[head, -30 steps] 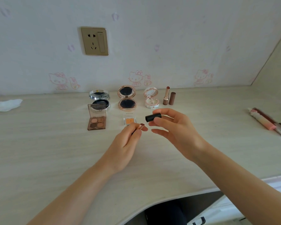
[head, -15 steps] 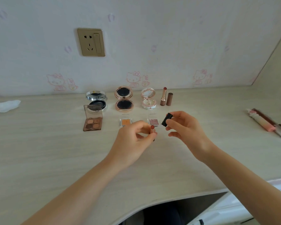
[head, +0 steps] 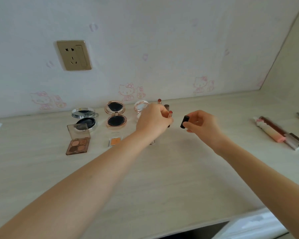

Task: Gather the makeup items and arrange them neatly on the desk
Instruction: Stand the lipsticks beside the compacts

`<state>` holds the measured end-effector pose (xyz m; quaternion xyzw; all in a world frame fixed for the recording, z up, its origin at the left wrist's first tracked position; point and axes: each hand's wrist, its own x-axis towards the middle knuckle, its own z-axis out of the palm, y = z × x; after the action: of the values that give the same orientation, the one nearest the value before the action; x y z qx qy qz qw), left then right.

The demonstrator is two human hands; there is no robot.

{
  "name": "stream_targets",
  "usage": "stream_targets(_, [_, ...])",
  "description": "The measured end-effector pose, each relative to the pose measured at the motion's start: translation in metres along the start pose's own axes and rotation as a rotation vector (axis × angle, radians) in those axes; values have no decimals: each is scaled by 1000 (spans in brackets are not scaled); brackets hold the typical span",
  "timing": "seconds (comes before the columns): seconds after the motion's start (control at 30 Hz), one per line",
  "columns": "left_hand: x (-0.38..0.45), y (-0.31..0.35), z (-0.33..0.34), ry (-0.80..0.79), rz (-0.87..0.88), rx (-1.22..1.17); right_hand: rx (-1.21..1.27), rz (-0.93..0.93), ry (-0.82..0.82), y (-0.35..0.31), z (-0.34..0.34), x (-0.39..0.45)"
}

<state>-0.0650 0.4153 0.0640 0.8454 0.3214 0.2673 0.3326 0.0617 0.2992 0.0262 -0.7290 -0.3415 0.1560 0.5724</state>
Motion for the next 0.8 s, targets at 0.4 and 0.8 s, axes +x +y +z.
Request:
stream_targets(0.4, [36, -17, 16, 53, -60, 440, -300, -130, -55, 17, 33, 45])
stream_targets(0.8, [46, -24, 30, 36, -67, 507, -358, -136, -66, 26, 43, 57])
